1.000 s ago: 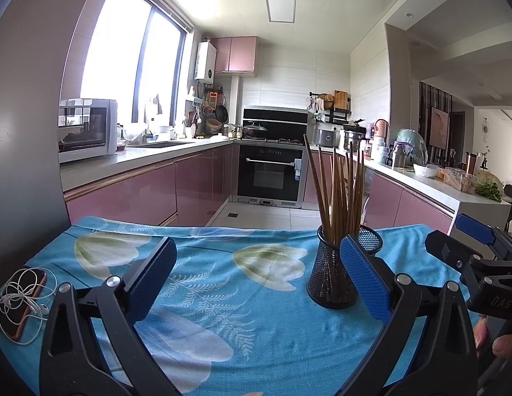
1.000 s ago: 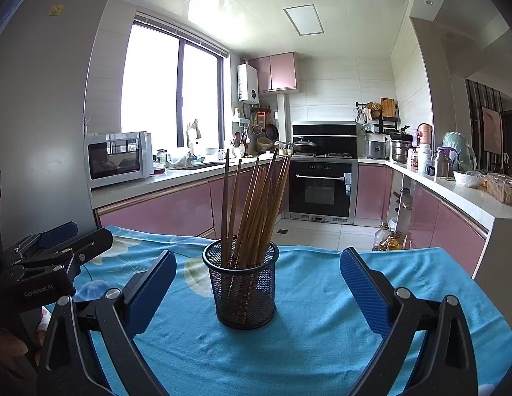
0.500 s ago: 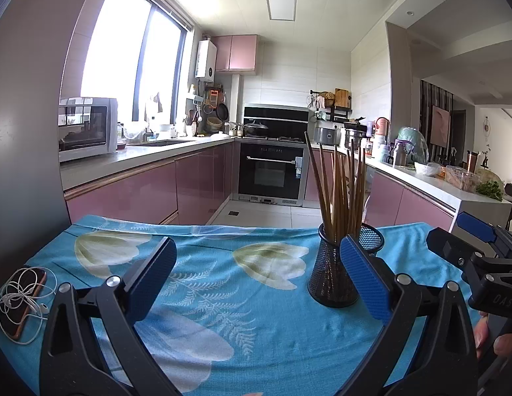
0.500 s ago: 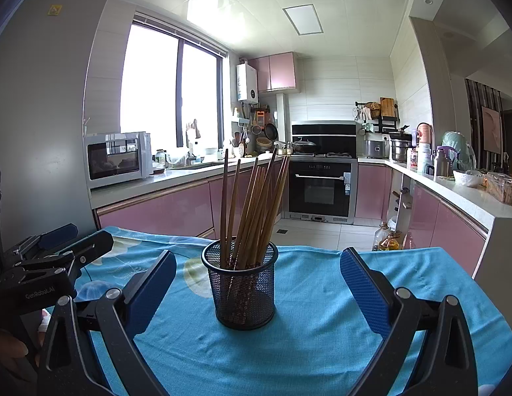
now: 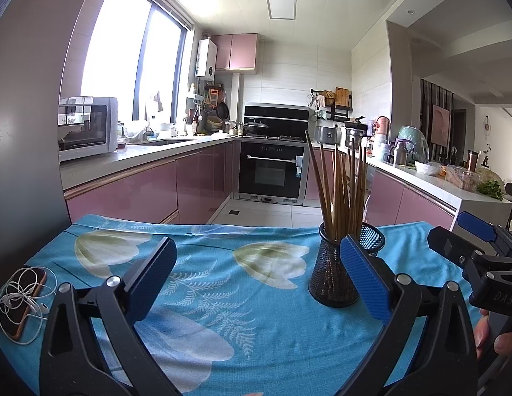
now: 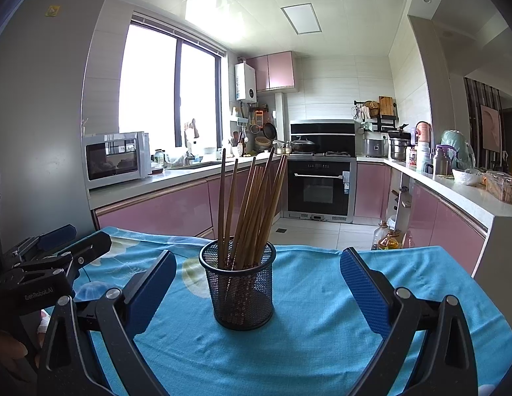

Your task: Organize utensils

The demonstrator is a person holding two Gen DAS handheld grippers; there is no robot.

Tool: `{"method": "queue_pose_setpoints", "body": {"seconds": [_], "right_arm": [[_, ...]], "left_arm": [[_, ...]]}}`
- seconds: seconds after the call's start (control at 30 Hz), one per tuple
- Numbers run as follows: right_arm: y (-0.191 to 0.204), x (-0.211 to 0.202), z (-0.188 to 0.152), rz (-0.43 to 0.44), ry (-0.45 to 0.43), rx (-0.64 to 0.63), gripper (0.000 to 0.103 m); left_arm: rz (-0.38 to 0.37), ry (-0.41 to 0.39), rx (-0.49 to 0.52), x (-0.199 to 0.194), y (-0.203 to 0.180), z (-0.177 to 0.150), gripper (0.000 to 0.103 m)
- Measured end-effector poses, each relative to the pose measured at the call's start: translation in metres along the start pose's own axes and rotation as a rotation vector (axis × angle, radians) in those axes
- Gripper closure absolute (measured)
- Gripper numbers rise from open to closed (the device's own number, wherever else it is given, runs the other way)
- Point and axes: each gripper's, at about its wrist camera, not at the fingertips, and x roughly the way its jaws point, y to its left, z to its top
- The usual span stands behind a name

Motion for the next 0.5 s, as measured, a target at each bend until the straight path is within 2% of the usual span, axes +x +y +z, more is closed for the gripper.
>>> {"method": "queue_pose_setpoints", "body": {"seconds": [0.5], "right_arm": [[-0.0001,0.0024,-0.0012,-0.004,0.004,0.002,0.007]], "left_arm": [[0.002,0.001,0.000,0.0003,0.0001,0.0006,0.005]]}}
